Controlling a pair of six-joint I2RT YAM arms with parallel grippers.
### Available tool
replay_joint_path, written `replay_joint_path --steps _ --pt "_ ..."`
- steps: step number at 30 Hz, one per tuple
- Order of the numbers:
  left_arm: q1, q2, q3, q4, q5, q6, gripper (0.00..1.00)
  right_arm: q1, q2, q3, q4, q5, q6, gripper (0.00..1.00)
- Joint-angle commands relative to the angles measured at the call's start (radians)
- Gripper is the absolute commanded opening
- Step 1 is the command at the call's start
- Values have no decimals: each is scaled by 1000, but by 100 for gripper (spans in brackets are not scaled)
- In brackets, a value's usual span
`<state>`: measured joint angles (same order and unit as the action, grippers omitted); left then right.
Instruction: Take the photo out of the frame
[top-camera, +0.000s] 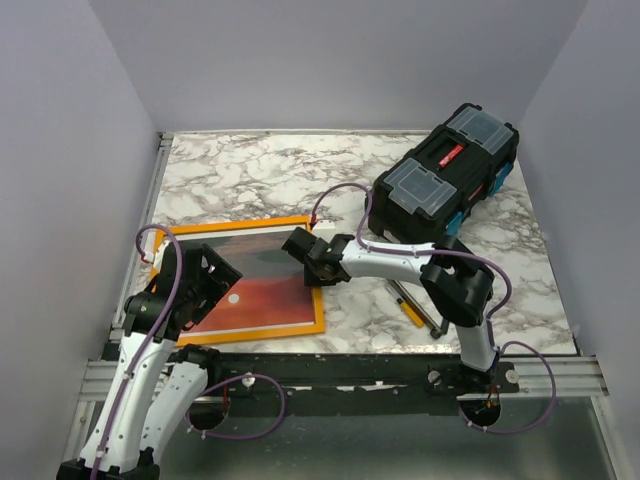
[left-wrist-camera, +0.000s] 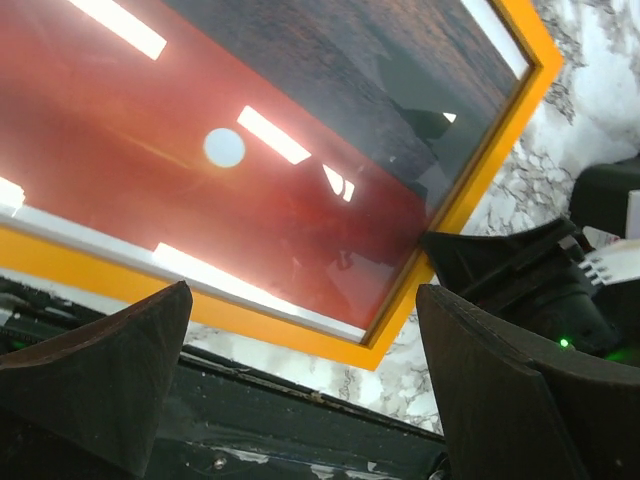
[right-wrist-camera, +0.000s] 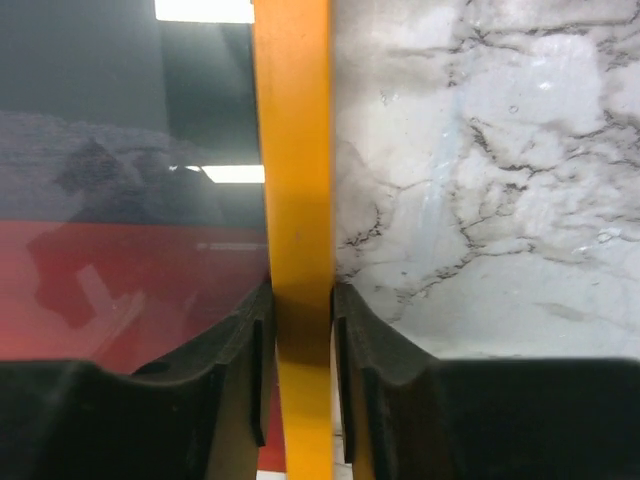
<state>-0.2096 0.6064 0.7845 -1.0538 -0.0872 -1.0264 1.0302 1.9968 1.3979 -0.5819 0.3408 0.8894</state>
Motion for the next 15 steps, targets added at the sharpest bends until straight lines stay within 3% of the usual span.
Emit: replay_joint_path --steps 1,10,12,14,15 --pt "-3 42 23 -104 -46 -117 98 8 21 29 -87 29 30 24" --pt "-2 73 135 -216 -57 -153 99 7 -42 106 -168 -28 57 23" --pt "-2 65 154 -227 -70 -159 98 7 -52 111 -170 -38 61 17" --pt "-2 65 171 -240 -63 -158 99 8 -59 119 -167 -50 65 3" --pt "-2 67 177 -245 -55 -158 98 5 -61 126 -166 -61 69 1"
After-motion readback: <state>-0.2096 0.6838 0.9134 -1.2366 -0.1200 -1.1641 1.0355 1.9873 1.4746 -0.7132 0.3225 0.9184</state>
